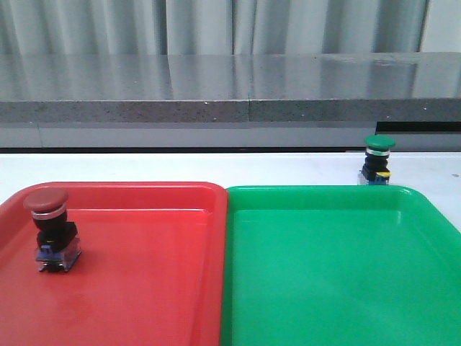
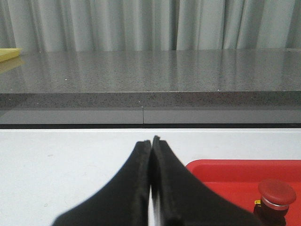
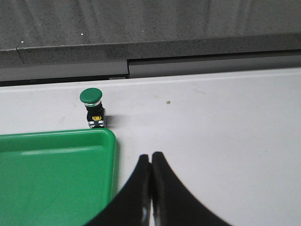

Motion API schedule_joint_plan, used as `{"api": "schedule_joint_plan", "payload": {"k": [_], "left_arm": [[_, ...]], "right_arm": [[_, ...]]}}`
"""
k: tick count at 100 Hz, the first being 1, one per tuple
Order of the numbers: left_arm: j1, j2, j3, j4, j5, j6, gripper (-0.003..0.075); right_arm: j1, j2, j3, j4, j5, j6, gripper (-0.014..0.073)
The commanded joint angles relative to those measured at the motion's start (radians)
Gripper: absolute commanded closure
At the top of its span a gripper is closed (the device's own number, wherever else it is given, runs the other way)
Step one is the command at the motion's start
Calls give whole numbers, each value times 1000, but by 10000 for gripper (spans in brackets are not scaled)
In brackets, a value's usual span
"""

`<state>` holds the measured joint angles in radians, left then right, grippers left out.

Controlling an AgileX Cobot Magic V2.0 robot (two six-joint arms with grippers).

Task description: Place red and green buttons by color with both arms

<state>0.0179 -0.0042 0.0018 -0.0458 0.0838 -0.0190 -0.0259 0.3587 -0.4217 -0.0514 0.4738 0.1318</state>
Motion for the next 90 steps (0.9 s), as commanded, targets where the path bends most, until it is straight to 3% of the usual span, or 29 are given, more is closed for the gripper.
{"api": "schedule_joint_plan", "payload": {"k": [1,22,43,50,67,74,81,90], "left_arm": [[1,-33,13,-11,-84,1,741],[1,-33,13,-11,-84,1,741],[1,-33,13,-11,-84,1,741],[1,-33,13,-11,-84,1,741],[1,-33,13,-11,-84,1,741],[1,-33,13,-11,-84,1,741],[1,-33,13,-11,-84,1,741],[1,-33,13,-11,-84,1,741]], "right_arm": [[-8,84,-84,-15,-55,-4,657],[-2,330,-250,-15,-33,-3,657],[75,582,-480,-1,90,-3,628],[99,661,-546,-1,125,-3,540],[138,836,-675,22,212,-3,161],[140,908,-724,51,249,-3,46],[140,978,-776,85,296,-3,-10],[140,1073,-849,108,352,-3,-12]]}}
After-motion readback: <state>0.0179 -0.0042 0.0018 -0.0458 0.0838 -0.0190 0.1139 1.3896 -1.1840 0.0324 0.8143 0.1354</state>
